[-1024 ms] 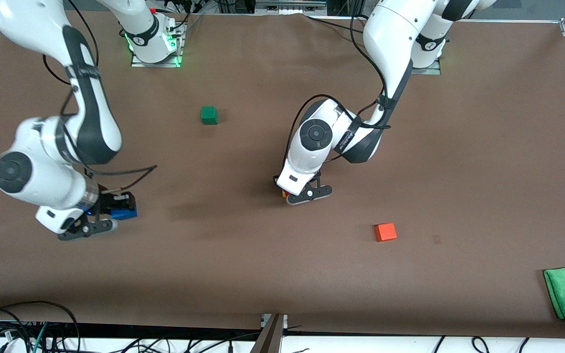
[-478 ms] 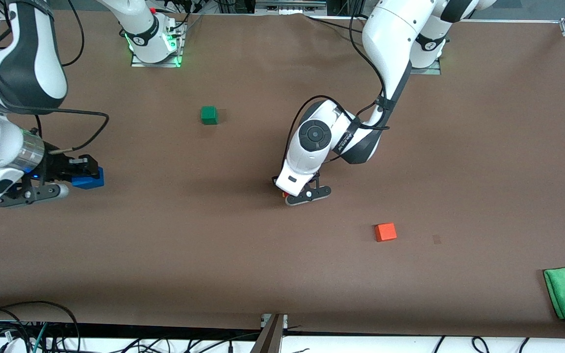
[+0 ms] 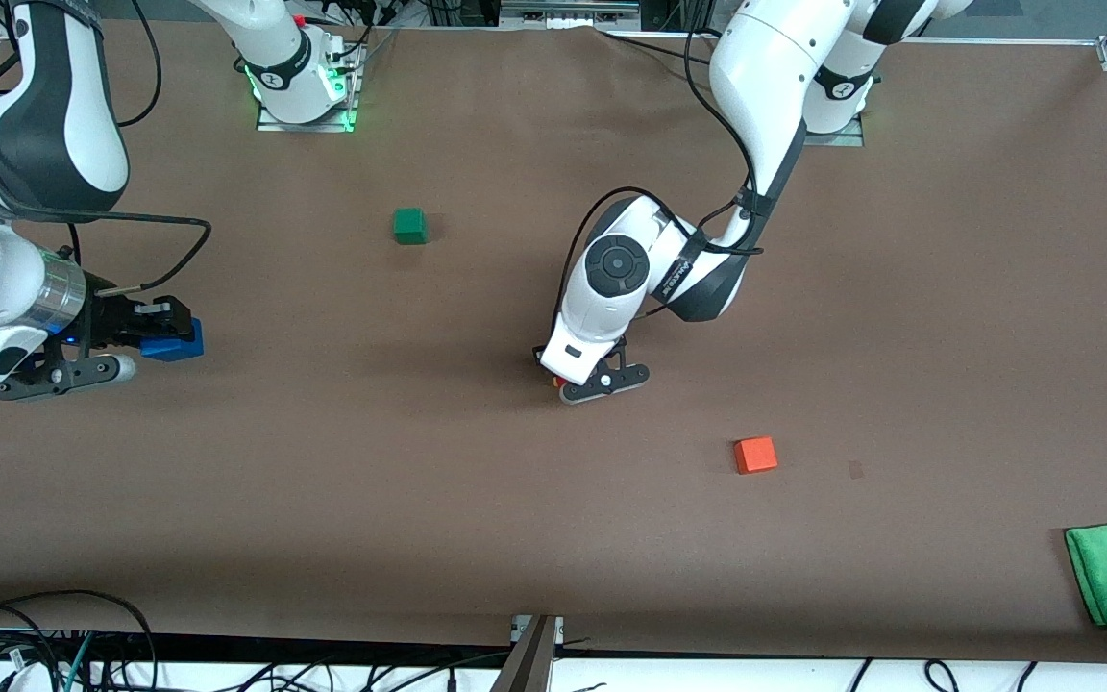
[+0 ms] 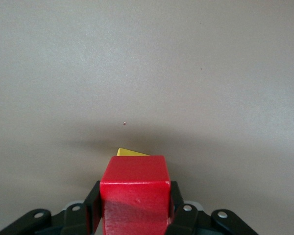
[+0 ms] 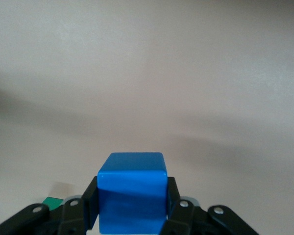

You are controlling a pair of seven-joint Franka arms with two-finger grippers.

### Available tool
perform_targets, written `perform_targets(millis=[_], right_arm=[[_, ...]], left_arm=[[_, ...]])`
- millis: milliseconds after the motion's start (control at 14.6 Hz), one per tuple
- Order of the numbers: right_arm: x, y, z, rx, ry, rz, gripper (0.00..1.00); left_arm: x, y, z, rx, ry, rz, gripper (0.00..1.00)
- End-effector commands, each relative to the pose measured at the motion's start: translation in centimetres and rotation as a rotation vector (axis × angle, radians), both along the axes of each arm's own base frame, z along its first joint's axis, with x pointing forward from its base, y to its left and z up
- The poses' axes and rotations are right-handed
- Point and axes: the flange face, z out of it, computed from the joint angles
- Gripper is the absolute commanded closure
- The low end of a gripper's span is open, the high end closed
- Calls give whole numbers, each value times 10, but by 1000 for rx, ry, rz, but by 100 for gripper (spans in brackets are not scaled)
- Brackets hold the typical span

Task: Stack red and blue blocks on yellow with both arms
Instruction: 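Open the left gripper and withdraw while the right gripper carries blue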

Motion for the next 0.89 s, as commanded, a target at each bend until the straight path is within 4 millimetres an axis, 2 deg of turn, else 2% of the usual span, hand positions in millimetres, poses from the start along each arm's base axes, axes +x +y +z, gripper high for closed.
perform_targets(millis=[0,205,410,546,820], right_arm=[[-2,1,3,22,-10,6,73],[-2,0,3,22,-11,6,73],[-2,0,3,22,-10,5,73],[-2,1,4,22,-12,3,73],[-2,3,3,21,-10,0,73]], left_arm=[[0,-7,-7,10,-15,3,61],[-3,-12,-8,16,-19,-10,30],[-5,-11,-12,74,-59,-60,7],[-9,-14,-13,77,-58,-68,0],[-6,-15,-6,64,-63,-61,0]])
